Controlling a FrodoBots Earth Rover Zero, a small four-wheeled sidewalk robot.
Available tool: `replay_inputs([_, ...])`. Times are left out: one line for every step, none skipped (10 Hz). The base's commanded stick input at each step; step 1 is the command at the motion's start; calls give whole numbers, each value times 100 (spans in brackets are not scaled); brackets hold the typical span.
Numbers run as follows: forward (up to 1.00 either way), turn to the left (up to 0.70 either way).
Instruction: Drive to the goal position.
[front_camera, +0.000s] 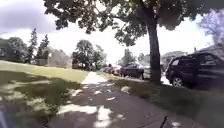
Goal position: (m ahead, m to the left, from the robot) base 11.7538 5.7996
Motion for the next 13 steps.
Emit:
replay_inputs([70,0])
replay_inputs([70,0])
replay_inputs([70,0])
replay_inputs([70,0])
replay_inputs([70,0])
replay_inputs([70,0])
replay_inputs([70,0])
replay_inputs([70,0])
replay_inputs([70,0])
replay_inputs([70,0])
replay_inputs([70,0])
replay_inputs([70,0])
replay_inputs([70,0])
